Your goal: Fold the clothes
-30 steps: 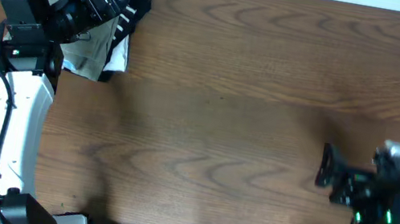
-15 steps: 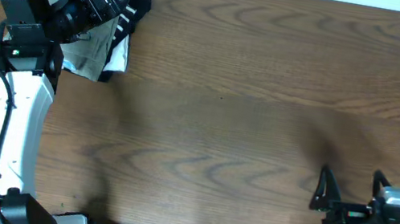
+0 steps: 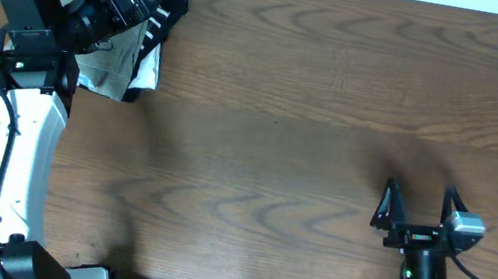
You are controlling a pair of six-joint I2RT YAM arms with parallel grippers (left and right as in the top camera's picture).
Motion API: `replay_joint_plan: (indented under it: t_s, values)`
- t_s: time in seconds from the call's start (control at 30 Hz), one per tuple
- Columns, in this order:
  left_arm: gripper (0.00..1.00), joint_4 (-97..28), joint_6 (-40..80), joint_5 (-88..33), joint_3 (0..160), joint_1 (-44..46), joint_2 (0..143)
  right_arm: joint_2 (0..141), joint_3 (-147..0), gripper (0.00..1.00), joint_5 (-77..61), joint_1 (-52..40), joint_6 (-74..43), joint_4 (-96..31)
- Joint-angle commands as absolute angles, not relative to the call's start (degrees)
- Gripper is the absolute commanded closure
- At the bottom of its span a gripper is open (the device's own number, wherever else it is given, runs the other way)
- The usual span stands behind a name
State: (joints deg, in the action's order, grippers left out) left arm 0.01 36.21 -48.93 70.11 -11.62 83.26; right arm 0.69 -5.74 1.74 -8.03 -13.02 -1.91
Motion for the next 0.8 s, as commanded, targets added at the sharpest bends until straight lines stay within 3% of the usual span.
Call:
replay_joint_plan:
  t_s: [0.0, 0.77]
  values:
    - [0.02, 0.05, 36.27, -48.86, 70.3, -11.75, 83.46, 0.32, -3.46, 0.01, 1.26, -8.64, -13.69, 0.56]
    - [0.02, 0.08, 36.27, -48.86, 70.3, -11.75, 83.46, 0.3, -0.3, 0.01, 1.26, -8.64, -11.7, -4.23]
